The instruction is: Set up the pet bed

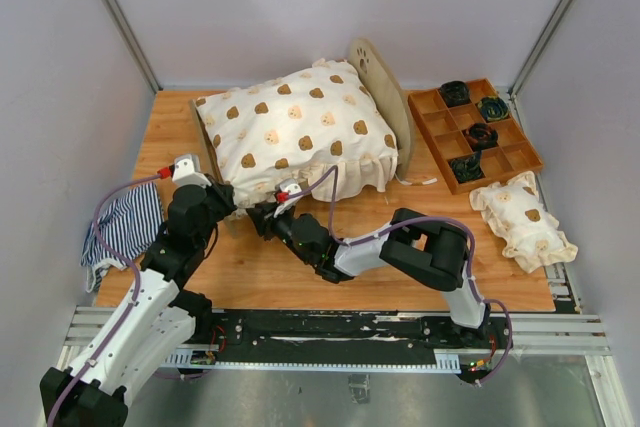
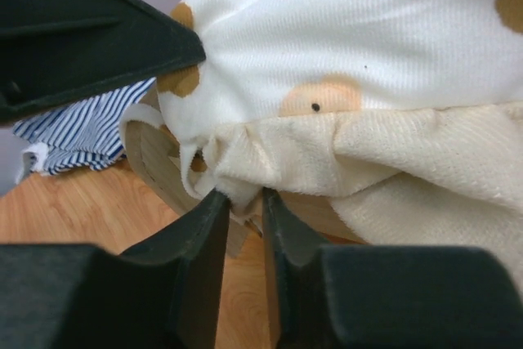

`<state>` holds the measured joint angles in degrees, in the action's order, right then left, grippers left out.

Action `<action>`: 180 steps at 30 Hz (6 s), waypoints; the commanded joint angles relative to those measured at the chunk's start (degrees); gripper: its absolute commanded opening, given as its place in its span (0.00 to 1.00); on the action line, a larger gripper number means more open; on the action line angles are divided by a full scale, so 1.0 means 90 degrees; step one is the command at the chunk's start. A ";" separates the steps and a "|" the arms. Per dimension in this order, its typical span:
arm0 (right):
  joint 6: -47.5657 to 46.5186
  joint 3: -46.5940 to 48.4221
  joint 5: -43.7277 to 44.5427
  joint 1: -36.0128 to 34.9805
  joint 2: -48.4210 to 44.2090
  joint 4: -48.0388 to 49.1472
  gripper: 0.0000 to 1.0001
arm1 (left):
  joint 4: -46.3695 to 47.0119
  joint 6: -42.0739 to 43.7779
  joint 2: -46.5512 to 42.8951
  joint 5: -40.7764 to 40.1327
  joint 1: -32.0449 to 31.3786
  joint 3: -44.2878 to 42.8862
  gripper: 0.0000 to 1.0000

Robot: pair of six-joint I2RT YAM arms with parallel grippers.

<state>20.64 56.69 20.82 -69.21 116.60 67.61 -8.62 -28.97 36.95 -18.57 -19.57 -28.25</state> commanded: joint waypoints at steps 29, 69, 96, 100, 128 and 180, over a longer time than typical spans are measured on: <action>-0.0900 -0.0656 -0.1409 0.0181 -0.2211 -0.2376 0.00 | 0.0431 0.0610 -0.0287 -0.0797 0.0039 0.0248 0.00; -0.3127 -0.1222 -0.0484 0.1127 -0.3136 -0.4036 0.50 | -0.1582 0.0328 -0.0143 -0.0569 0.0034 -0.1452 0.66; -0.3778 -0.2061 -0.0766 0.1495 -0.2803 -0.2025 0.00 | -0.1166 -0.1178 -0.0823 0.1381 0.0023 0.0343 0.66; -0.3861 -0.2289 -0.1125 0.1536 -0.3023 -0.1940 0.00 | -0.1210 -0.1030 -0.0702 0.0973 0.0025 0.0313 0.61; -0.3140 -0.3447 -0.1031 0.2597 -0.4378 -0.1751 0.00 | -0.1327 -0.0824 -0.0710 -0.0275 0.0031 0.0121 0.00; -0.1278 -0.2653 -0.1745 0.2382 -0.4817 -0.3505 0.45 | -0.1607 -0.0894 -0.1030 -0.0649 0.0035 -0.0770 0.58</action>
<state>8.62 29.06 2.85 -44.58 73.32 37.32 -23.11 -38.89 27.88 -22.48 -19.57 -31.31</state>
